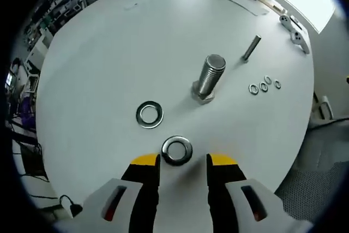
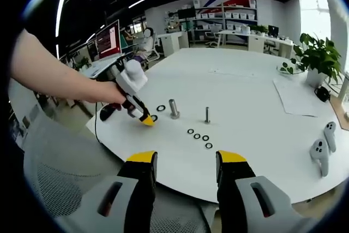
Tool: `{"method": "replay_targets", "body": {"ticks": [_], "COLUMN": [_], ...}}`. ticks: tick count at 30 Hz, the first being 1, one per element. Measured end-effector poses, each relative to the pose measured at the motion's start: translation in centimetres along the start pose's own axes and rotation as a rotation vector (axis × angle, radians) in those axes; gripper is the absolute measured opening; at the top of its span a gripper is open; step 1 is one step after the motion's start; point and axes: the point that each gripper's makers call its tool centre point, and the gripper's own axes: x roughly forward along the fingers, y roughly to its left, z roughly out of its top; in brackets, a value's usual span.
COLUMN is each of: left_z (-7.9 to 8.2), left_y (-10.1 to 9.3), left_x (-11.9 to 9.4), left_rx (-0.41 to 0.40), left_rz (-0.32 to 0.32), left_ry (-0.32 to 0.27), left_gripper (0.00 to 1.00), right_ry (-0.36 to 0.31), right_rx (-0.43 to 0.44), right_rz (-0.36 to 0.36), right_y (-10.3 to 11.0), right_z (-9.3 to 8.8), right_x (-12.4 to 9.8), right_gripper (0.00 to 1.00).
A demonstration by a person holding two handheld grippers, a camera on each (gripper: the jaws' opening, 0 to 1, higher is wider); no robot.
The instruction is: Place the washer onto the threaded stud by aligning its center hole with the stud, sliding it down to the base, and recovering from edge contact or off-axis alignment until the washer reaches the visible bottom stop.
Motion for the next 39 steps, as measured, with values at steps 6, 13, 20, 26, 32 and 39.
{"method": "replay_targets", "body": {"ticks": [6, 13, 20, 26, 32, 39], "left_z": [0.56, 0.48, 0.6, 0.45, 0.13, -0.09], "left_y": [0.55, 0.54, 0.79, 0.71, 0.42, 0.2], "left_x": [0.22, 0.35, 0.35, 0.27, 0.32, 0.33], "left_rx": [0.009, 0.121, 0.14, 0.164, 0.221, 0.277], "left_rz": [0.005, 0.017, 0.004, -0.007, -0.009, -0.018], "left_ry": [-0.001, 0.023, 0.033, 0.073, 0.158, 0.227], "left_gripper": [0.31, 0.26, 0.21, 0.21, 0.21, 0.25], "right_ry": [-0.005, -0.006, -0.006, -0.005, -0.006, -0.006], "right_rx": [0.008, 0.01, 0.012, 0.011, 0.014, 0.014], "right_rz": [-0.006, -0.008, -0.012, -0.012, -0.013, -0.013], "right_y": [-0.12, -0.14, -0.2, -0.22, -0.27, -0.29], "right_z": [0.05, 0.08, 0.08, 0.04, 0.08, 0.06], "right_x": [-0.07, -0.09, -0.12, -0.13, -0.09, -0.09], "right_gripper": [0.46, 0.46, 0.45, 0.45, 0.45, 0.45]}}
